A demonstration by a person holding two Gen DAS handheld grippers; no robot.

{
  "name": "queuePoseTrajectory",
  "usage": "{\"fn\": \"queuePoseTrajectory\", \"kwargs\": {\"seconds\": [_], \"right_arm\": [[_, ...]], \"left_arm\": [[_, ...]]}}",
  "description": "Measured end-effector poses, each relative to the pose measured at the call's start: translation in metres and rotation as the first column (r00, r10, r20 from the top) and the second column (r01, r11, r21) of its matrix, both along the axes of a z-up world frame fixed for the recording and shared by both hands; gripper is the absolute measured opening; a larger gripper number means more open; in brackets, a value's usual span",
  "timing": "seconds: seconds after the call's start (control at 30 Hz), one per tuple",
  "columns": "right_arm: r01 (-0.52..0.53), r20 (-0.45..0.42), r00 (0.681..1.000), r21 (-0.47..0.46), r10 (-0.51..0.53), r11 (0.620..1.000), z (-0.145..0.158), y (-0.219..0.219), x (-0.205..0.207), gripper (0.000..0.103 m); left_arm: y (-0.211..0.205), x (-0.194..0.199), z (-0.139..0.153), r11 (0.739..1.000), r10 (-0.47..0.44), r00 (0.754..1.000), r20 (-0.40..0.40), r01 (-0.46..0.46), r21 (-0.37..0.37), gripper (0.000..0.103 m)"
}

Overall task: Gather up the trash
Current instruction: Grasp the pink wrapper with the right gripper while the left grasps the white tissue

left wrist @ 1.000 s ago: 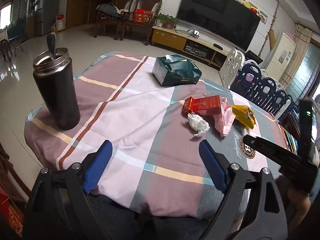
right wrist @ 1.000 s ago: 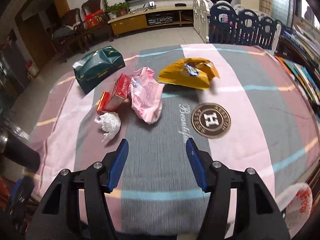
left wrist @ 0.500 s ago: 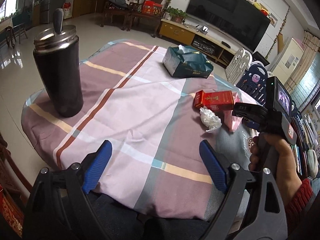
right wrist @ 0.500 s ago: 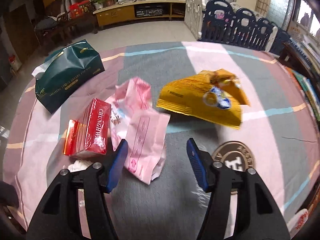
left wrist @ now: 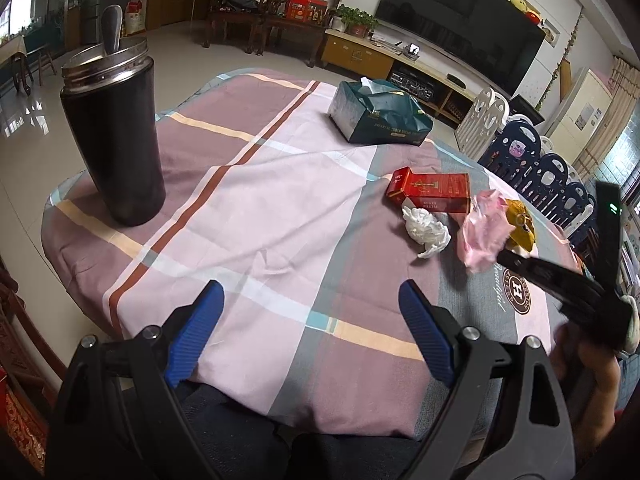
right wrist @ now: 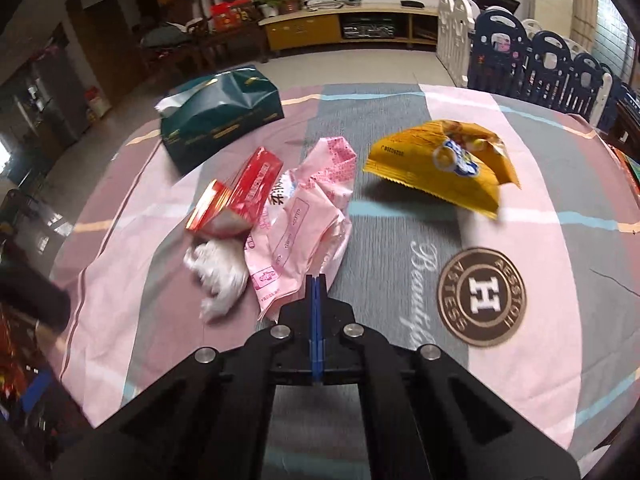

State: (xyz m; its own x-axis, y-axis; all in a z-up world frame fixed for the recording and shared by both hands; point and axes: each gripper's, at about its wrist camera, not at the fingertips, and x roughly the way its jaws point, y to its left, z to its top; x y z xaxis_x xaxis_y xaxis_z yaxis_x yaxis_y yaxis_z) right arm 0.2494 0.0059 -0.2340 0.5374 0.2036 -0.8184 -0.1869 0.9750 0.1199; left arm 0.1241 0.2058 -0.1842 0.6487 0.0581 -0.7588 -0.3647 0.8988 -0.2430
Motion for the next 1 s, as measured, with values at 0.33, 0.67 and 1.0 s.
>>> {"fn": "queuePoseTrajectory", "kwargs": {"seconds": [0.33, 0.67, 1.0], "right_arm": [[-0.018, 0.010, 1.000, -0.151, 0.019, 0.988, -0.007, -0.007, -0.052, 0.052], [0.116, 0.073, 0.992, -0.175, -0.104, 0.978, -0.013, 0.009, -0.014, 0.067], [0.074, 0.034, 0.997, -0.123, -0.070, 0.990, -0.006, -0.022, -0.044, 0.009]], "left_arm": [[-0.008, 0.002, -0.002, 0.999, -0.018, 1.000, -0.010, 0.018, 0.045, 0.089], [-0.008, 0.003, -0.005, 0.998, -0.009, 1.000, -0.023, 0.010, 0.059, 0.089], [-0.028, 0.059, -0.016, 0.988, -0.143, 0.987, -0.075, 0.137, -0.078, 0.088]]}}
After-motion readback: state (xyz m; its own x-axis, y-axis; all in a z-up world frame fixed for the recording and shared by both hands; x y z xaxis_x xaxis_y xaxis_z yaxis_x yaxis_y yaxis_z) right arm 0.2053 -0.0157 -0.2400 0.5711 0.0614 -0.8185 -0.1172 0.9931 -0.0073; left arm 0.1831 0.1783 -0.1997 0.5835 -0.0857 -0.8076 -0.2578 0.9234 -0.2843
